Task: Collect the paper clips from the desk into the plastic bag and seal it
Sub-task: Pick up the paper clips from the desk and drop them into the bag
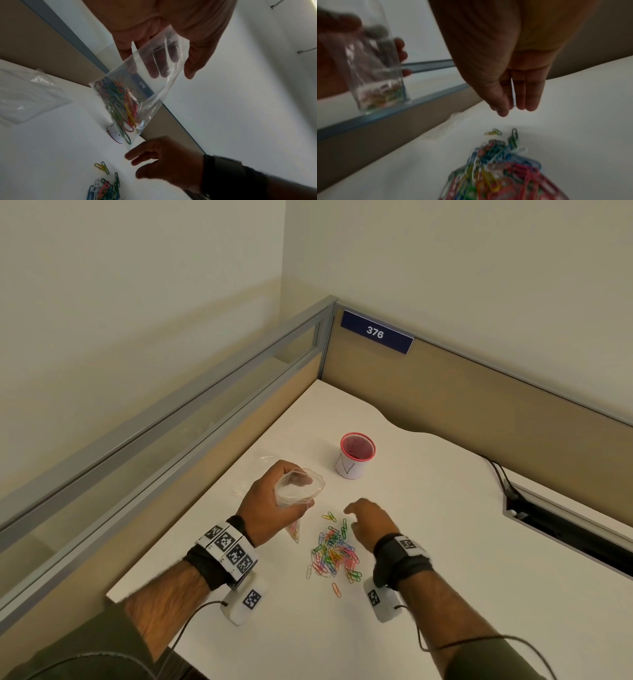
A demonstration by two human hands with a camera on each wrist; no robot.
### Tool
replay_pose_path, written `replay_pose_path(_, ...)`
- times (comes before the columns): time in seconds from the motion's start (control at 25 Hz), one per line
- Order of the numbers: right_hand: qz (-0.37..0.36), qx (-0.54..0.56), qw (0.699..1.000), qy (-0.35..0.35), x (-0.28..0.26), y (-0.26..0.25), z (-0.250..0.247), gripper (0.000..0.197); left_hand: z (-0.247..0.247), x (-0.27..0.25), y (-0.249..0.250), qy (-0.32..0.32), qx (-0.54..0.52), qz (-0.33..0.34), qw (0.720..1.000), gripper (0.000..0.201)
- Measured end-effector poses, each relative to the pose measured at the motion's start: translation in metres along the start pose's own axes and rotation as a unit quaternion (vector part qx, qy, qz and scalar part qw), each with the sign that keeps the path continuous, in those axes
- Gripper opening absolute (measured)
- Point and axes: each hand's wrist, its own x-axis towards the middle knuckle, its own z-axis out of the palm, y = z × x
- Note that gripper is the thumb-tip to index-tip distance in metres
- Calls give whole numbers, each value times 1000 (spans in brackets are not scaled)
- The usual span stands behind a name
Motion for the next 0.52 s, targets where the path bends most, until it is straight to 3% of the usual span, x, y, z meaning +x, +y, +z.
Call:
replay_pose_path(0.2, -69, -75, 993, -59, 25, -18, 36, 60, -8, 3, 1, 12, 7, 0, 1000, 49)
replay_pose_path(0.52, -108, -91, 988, -56, -2, 8, 48, 29, -11, 6, 3, 18, 6, -7, 1000, 49)
